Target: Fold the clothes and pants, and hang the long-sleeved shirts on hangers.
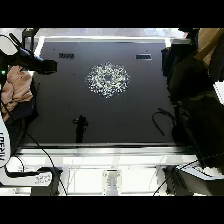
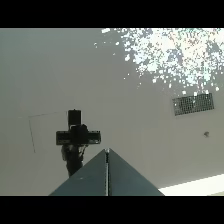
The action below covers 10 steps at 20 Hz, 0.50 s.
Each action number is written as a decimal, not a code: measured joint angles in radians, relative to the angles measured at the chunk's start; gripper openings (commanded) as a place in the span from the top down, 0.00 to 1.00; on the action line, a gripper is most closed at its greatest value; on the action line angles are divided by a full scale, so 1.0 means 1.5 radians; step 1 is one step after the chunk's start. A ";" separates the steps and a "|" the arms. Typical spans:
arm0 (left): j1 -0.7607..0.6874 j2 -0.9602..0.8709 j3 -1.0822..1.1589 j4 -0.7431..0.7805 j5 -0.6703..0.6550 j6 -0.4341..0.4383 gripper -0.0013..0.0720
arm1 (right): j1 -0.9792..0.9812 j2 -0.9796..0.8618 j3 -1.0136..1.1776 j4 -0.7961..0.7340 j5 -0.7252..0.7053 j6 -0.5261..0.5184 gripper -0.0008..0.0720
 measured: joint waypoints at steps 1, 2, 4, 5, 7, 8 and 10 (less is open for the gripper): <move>0.000 0.000 0.000 0.000 0.000 0.000 0.97 | -0.001 0.000 0.022 -0.002 0.001 0.005 0.32; 0.000 0.000 0.000 0.000 0.000 0.000 0.97 | -0.001 0.001 0.050 0.002 -0.001 0.009 0.38; -0.001 0.000 0.000 -0.001 0.000 0.000 0.97 | -0.001 0.002 0.108 0.060 -0.011 0.018 0.70; -0.002 0.002 0.000 -0.003 0.000 0.000 0.97 | 0.005 0.003 0.132 0.131 -0.022 0.019 0.77; -0.006 0.010 0.000 -0.019 0.000 -0.001 0.97 | 0.049 0.004 0.161 0.311 -0.042 0.003 0.96; -0.011 0.017 0.000 -0.027 0.000 -0.001 0.97 | 0.095 0.004 0.170 0.397 -0.050 -0.017 0.95; -0.023 0.041 0.000 -0.040 0.000 -0.005 0.97 | 0.221 0.004 0.180 0.480 -0.062 -0.051 0.96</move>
